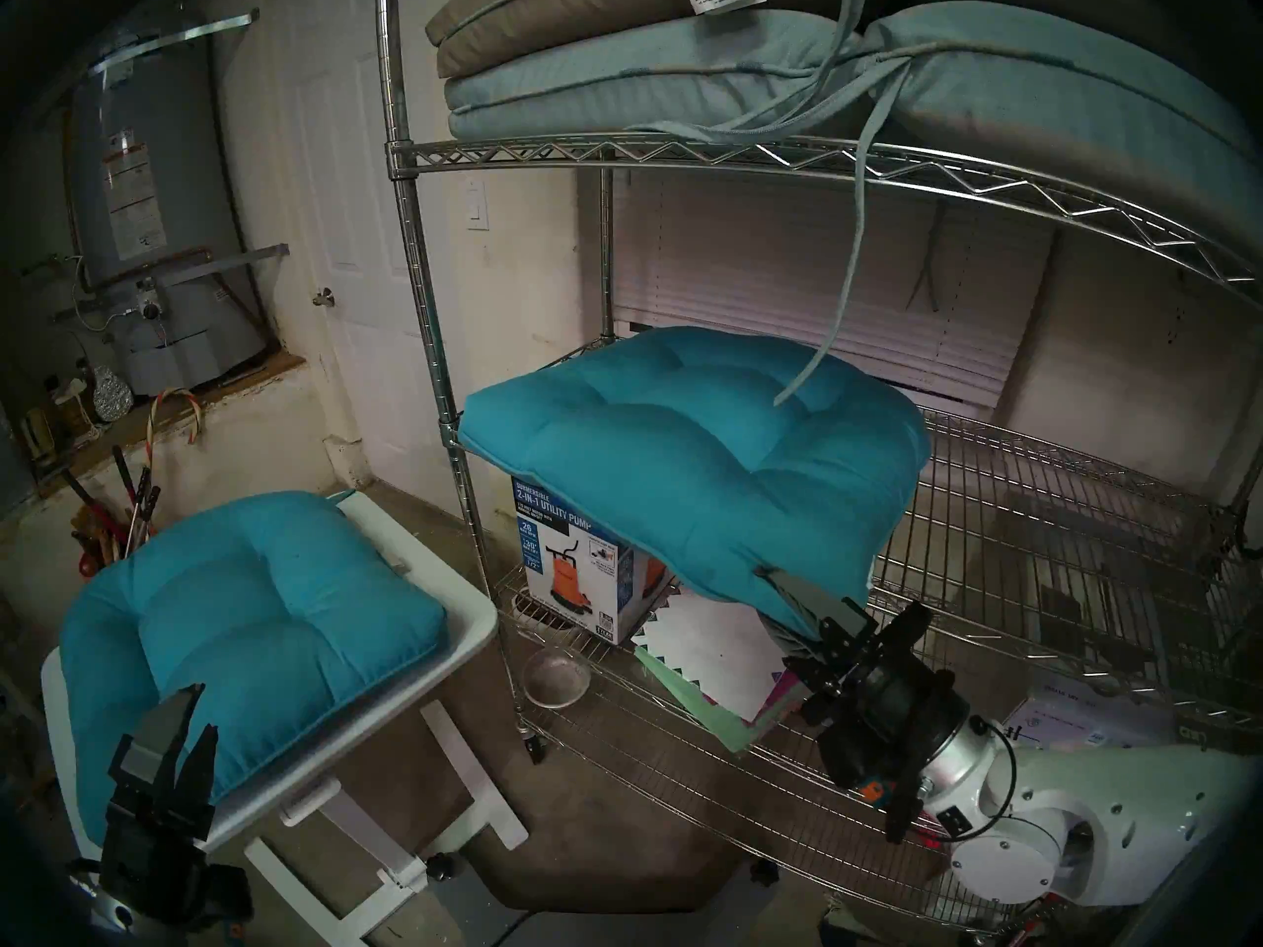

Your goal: Take cushion off the shelf

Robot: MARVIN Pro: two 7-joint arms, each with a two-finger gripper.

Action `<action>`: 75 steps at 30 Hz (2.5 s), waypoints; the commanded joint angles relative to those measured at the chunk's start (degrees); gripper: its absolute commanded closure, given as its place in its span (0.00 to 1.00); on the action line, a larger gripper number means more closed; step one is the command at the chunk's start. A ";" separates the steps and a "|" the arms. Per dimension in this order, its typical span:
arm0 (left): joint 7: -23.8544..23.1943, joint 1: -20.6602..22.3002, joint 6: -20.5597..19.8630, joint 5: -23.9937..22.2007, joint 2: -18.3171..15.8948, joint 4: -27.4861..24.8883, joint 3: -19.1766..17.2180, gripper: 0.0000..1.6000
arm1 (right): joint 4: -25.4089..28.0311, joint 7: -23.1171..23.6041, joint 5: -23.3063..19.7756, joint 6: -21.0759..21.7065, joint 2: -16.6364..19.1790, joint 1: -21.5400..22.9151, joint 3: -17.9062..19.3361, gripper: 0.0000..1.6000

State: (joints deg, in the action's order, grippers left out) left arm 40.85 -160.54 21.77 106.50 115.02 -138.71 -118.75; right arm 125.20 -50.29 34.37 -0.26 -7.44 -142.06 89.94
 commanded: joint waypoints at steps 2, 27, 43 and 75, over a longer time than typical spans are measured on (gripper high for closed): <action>-0.46 1.06 -0.32 0.12 -0.55 -1.20 -0.63 0.00 | -0.50 -3.95 0.30 0.08 -2.22 -3.86 2.40 1.00; -10.27 18.87 0.08 1.00 -8.59 -0.60 0.77 0.00 | -0.32 -6.86 3.99 -2.51 -9.10 -13.77 11.40 1.00; -18.59 29.00 3.29 0.18 -10.86 0.20 7.83 0.00 | 1.69 -5.85 7.59 -7.07 -16.43 -22.61 20.08 1.00; -44.31 43.75 4.23 -13.37 -18.68 5.06 19.59 0.00 | 5.55 1.72 15.85 -23.56 -35.39 -22.94 28.53 1.00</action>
State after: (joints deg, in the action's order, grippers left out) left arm 0.09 -122.26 27.19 95.93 98.56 -133.98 -100.85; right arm 128.59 -49.46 49.44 -20.20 -37.36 -165.04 116.78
